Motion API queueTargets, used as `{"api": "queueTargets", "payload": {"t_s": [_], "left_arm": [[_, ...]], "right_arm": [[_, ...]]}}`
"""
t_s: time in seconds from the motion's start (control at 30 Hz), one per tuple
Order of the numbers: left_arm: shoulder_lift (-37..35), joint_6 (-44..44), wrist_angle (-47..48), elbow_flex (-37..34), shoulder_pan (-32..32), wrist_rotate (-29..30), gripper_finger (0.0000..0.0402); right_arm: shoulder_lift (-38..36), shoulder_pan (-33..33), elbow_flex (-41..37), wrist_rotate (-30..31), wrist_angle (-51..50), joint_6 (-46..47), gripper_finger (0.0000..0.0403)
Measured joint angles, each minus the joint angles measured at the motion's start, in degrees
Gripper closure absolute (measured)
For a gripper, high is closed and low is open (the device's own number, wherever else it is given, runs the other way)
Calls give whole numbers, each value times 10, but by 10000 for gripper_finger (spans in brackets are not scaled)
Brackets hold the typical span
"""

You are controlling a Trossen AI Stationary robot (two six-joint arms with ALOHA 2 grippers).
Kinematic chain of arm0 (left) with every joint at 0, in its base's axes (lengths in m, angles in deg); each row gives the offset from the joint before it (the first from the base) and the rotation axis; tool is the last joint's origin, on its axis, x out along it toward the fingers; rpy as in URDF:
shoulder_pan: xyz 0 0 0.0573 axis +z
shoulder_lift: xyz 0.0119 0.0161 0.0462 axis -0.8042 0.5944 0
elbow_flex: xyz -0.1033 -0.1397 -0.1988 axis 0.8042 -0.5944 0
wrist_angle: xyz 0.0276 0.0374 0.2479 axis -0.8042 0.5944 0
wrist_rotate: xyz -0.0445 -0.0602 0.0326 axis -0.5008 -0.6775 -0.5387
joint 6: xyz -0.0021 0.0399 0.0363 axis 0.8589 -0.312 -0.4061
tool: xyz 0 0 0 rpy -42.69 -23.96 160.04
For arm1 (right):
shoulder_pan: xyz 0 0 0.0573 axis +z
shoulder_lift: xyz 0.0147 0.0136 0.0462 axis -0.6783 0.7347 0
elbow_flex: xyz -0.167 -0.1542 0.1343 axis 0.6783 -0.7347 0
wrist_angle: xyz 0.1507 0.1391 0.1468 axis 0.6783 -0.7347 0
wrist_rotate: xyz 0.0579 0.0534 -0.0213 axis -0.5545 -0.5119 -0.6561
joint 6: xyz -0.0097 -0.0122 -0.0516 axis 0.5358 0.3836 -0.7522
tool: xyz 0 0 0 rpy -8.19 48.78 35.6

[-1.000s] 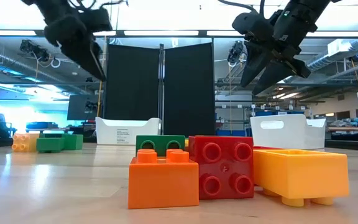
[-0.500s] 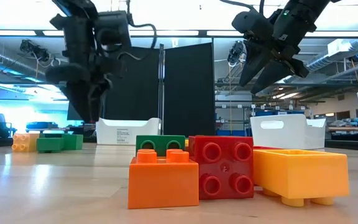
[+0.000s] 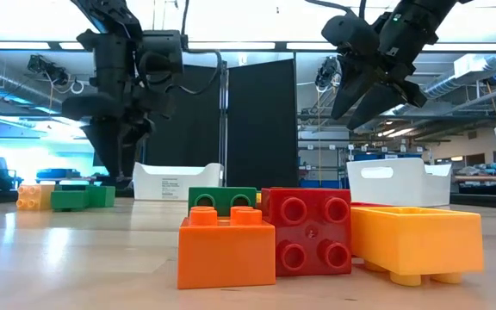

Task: Sort blocks by size
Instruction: Put the green square block into the top left white bin

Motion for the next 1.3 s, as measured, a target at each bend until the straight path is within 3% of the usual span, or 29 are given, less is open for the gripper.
{"api": "queueTargets", "payload": {"t_s": [0.47, 0.93, 1.3], "left_arm": [[56, -20, 4, 0, 0, -4, 175], [110, -52, 26, 0, 0, 31, 176], [109, -53, 20, 0, 0, 29, 263]], "right_arm": [[0, 0, 0, 0, 0, 0, 219], [0, 0, 0, 4, 4, -4, 219], [0, 0, 0, 6, 4, -4, 219]]}}
